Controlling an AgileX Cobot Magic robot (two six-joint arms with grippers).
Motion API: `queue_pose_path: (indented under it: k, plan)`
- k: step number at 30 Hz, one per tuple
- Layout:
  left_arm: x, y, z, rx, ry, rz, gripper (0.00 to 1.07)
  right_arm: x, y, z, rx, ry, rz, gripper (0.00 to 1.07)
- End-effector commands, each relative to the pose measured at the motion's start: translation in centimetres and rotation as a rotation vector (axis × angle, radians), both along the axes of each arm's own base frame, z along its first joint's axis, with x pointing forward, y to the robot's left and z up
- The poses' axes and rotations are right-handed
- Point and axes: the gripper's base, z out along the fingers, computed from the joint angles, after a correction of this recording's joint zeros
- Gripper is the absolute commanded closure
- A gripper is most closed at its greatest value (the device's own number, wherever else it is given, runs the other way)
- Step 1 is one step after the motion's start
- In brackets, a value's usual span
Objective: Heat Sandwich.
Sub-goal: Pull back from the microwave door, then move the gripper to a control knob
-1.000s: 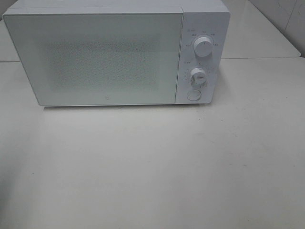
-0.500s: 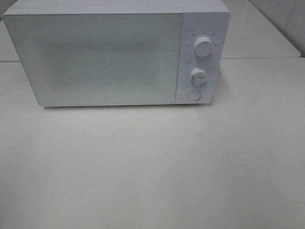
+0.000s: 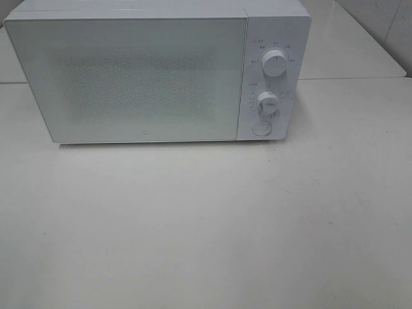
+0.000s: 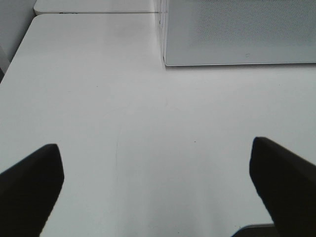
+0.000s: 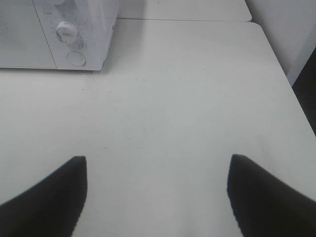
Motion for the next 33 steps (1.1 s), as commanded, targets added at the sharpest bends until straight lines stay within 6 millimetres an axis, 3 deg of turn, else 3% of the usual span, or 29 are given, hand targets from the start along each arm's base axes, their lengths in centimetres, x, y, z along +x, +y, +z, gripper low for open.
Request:
queue_pose_path:
  k: [1, 33]
  plan:
    - [-0.31, -0.03, -0.07, -0.011, -0.018, -0.003, 0.09, -0.37, -0.03, 0.0, 0.005, -0.032, -0.01, 0.32]
    - [-0.28, -0.03, -0.07, -0.011, -0.016, -0.003, 0.09, -0.37, -0.03, 0.0, 0.005, -0.032, -0.01, 0.32]
